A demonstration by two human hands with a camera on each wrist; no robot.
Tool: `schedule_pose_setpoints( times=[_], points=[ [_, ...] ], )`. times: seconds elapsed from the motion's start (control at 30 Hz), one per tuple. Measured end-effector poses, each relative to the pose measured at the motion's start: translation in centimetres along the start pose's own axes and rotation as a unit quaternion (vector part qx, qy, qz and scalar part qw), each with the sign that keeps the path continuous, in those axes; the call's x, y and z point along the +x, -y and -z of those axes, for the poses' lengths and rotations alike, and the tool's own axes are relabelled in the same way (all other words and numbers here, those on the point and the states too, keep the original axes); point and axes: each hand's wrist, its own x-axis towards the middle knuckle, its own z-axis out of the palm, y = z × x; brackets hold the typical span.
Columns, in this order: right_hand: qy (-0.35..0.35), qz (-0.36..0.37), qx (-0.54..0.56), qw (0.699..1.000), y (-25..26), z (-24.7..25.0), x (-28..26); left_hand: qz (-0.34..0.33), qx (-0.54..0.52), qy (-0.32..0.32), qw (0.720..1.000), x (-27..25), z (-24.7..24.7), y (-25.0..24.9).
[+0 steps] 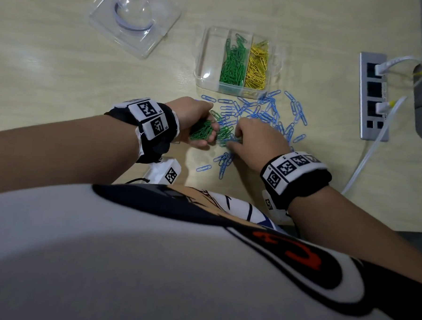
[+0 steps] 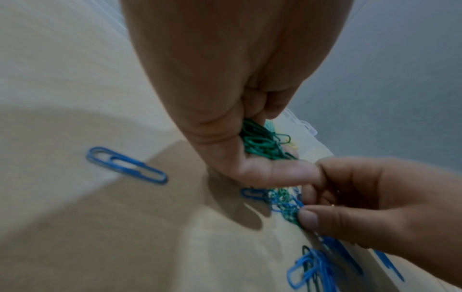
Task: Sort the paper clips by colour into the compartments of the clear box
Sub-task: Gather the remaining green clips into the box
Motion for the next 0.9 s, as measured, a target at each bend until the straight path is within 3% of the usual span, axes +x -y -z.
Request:
schedule_pose_setpoints(
  times=[0.17,0.27,0.4,0.67,0.8,0.9],
  points=[
    [0.016,-0.052,0.005,0.998,-1.0,1.3,0.1,0.001,-0.014,-0.008,1.000,0.1,0.9,0.1],
    [-0.002,-0.010,0.029,1.000,-0.3,1.6,0.6,0.005,-0.011,-0.008,1.000,0.1,1.0,0.2],
    [-0.024,0.075,-0.046,0.996,1.4,0.7,1.5,0.005,-0.008,-0.006,1.000,-0.2,1.1,0.4],
    [-0.033,0.063,-0.091,0.993,1.2,1.3,2.0,0.011,-0.026,0.005,1.000,-0.1,2.1,0.7],
    [-0.060,0.048,0.000,0.997,1.4,2.7,1.7,0.013,-0.026,0.012,0.999,0.1,2.2,0.6],
    [-0.069,0.114,0.089,0.987,3.2,3.4,1.4,0.004,-0.035,0.025,0.999,0.1,2.0,0.6]
  ],
)
